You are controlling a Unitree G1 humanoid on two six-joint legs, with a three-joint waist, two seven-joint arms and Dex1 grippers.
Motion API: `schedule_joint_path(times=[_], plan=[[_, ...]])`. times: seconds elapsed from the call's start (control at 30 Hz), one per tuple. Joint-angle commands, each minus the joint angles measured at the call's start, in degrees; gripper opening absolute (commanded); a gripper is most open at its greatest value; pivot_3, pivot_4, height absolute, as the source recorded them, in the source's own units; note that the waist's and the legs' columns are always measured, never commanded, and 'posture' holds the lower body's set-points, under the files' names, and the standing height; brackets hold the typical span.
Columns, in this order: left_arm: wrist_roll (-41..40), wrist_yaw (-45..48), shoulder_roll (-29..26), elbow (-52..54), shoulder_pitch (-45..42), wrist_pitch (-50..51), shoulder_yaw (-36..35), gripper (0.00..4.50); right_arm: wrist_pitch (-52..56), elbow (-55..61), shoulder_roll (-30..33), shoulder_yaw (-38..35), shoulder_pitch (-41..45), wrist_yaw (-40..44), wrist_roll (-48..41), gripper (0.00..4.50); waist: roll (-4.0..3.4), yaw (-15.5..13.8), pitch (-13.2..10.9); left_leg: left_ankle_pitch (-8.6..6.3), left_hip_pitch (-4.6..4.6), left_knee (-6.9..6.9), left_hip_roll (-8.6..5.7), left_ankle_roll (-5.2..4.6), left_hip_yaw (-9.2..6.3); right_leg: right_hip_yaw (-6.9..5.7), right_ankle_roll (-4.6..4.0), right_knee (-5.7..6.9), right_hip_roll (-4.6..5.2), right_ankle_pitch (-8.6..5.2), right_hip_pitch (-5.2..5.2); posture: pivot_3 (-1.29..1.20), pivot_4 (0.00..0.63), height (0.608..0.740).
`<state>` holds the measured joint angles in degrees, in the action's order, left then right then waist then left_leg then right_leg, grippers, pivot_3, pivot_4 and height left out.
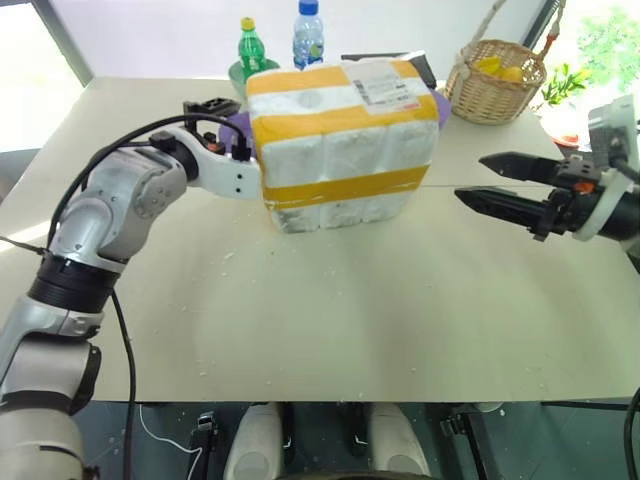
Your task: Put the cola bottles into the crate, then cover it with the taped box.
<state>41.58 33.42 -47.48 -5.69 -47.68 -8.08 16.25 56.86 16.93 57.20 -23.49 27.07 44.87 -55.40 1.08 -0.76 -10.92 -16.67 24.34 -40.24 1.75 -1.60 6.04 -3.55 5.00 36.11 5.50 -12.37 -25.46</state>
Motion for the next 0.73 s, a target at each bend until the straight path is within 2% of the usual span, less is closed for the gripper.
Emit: schedule_joint_path(times=[0.03,0.17,0.27,0.33,0.37,0.4,0.47,0.57,0.73], plan=[[-7.0,4.3,-1.2,5.3,3.2,1.6,-5.3,4.45,-1.3,0.2,0.7,-2.2,0.1,0.7,-0.3,4.5,-0.01,0.0,0.0,0.01,-0.01,0.0,0.02,0.02,0.0,0.0,0.0,0.0,0.0,0.0,0.0,0.0,0.15,0.74],[-21.6,11.2,-2.1,10.0,9.3,4.6,-13.7,4.45,-2.2,0.4,2.0,-2.8,-2.3,2.0,1.3,4.5,-0.01,0.2,0.0,0.05,-0.03,0.0,0.07,0.08,-0.08,0.01,-0.01,0.0,-0.01,0.0,-0.01,0.0,0.15,0.74],[-33.3,15.8,-2.9,9.4,10.2,12.2,-22.6,4.45,-2.7,-0.6,2.7,-3.6,-3.6,3.0,2.1,4.5,-0.01,0.1,0.0,0.04,-0.03,-0.01,0.07,0.06,-0.13,0.0,-0.01,0.02,-0.01,0.0,0.0,0.0,0.15,0.74],[-43.4,20.4,-2.4,8.9,9.6,23.1,-27.6,4.45,-3.4,-1.5,2.9,-3.3,-3.8,3.8,2.9,4.5,-0.02,0.1,0.0,0.03,-0.03,-0.05,0.06,0.06,-0.14,0.0,0.0,0.03,0.0,0.0,0.02,0.0,0.15,0.74],[-52.2,25.2,-3.1,8.8,8.9,34.4,-31.0,4.45,-3.9,-2.3,3.1,-2.7,-3.6,4.4,3.5,4.5,-0.02,0.1,0.0,0.04,-0.07,-0.06,0.06,0.06,-0.14,0.01,0.0,0.03,0.0,0.0,0.05,0.0,0.15,0.74],[-60.0,30.2,-4.7,8.7,8.7,43.9,-33.6,4.45,-4.4,-3.2,3.3,-2.0,-3.4,5.1,4.0,4.5,-0.01,0.1,0.0,0.04,-0.1,-0.06,0.06,0.07,-0.14,0.01,0.0,0.02,0.0,0.0,0.07,0.0,0.15,0.74],[-73.2,39.8,-8.4,7.5,8.1,55.1,-38.7,4.45,-6.0,-5.2,4.0,-0.1,-2.8,7.3,5.6,4.5,-0.01,0.3,0.0,0.08,-0.11,-0.06,0.06,0.15,-0.16,0.01,0.01,0.03,-0.02,-0.01,0.09,0.0,0.15,0.74],[-78.5,44.5,-14.0,1.5,5.3,63.9,-37.7,4.45,-7.0,-8.0,4.3,2.6,-0.5,10.4,6.7,4.5,-0.02,0.4,0.0,0.11,-0.13,-0.05,0.07,0.19,-0.16,0.01,0.02,0.01,-0.04,-0.02,0.09,0.0,0.15,0.74],[-78.9,48.7,-17.9,-3.4,3.6,62.3,-33.3,4.45,-8.5,-11.2,4.1,7.0,3.9,14.5,9.0,4.5,-0.04,0.4,0.0,0.07,-0.26,-0.01,0.03,0.12,-0.14,0.02,0.0,0.04,-0.05,-0.03,0.18,0.0,0.15,0.74]])
